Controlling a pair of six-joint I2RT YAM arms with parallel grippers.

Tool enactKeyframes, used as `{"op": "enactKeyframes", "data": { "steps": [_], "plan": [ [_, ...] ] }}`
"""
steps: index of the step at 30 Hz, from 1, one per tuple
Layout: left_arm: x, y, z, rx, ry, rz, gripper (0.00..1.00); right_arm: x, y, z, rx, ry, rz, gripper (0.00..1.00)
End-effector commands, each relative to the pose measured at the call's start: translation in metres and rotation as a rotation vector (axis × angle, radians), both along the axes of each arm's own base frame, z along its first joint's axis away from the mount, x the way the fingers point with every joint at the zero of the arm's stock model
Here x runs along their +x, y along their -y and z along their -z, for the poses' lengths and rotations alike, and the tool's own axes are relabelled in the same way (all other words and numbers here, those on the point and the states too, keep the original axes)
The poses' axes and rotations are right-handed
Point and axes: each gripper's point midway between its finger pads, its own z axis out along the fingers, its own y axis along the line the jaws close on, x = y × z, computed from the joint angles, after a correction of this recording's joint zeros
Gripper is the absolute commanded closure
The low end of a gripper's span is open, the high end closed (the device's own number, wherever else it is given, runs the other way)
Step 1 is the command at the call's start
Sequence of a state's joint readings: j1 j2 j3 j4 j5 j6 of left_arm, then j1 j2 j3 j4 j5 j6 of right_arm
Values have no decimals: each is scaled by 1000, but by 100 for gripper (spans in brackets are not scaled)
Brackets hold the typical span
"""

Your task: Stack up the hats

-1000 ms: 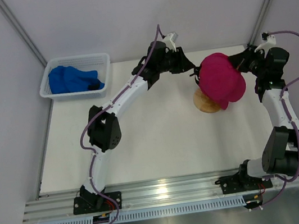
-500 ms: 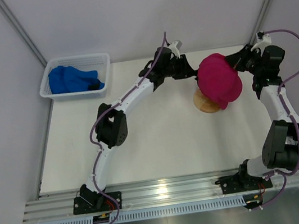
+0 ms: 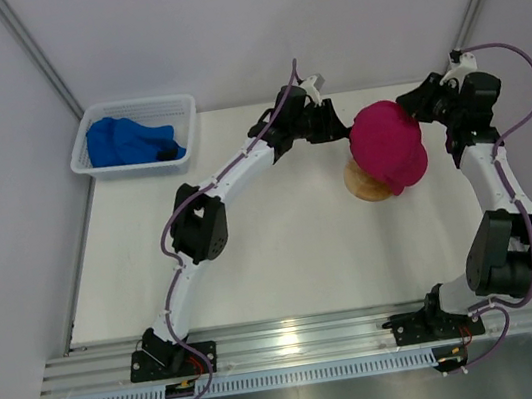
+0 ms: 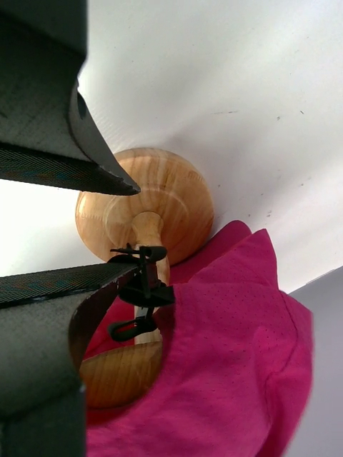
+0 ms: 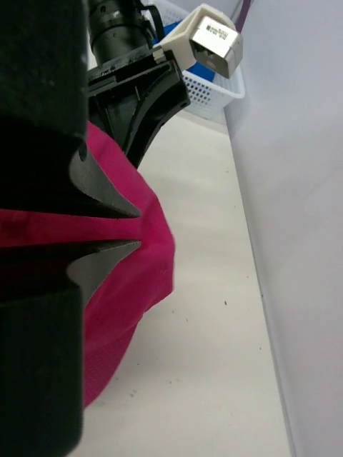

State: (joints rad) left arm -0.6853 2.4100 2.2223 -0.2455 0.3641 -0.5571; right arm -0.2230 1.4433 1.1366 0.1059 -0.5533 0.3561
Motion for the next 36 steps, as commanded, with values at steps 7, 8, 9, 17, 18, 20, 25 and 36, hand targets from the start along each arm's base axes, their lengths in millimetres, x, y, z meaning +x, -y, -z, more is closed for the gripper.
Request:
{"op": "enactKeyframes", "data": {
  "steps": [7, 8, 9, 17, 18, 20, 25, 36],
  "plan": [
    [8, 8, -8, 18, 73, -25, 53, 3, 0, 29, -34, -77, 27, 67],
    [9, 8, -5, 28, 80, -25, 53, 1, 1, 31, -37, -83, 35, 61],
    [7, 11, -3, 34, 80, -22, 53, -1, 4, 28, -47, -78, 55, 52],
    [4, 8, 13, 83, 62, -11, 54, -16, 15, -16, -92, 16, 142, 7],
    [3, 3, 3, 80, 66, -9, 55, -18, 18, -23, -99, 30, 162, 1],
    [-5, -4, -7, 50, 45, 50, 55, -23, 23, -45, -113, 75, 196, 1],
    [9, -74, -100, 1, 196, 5, 52, -37, 33, -79, -120, 30, 250, 1],
    [63, -317, -168, -30, 279, -444, 15, -63, -9, -101, -81, 137, 96, 1]
  ]
}}
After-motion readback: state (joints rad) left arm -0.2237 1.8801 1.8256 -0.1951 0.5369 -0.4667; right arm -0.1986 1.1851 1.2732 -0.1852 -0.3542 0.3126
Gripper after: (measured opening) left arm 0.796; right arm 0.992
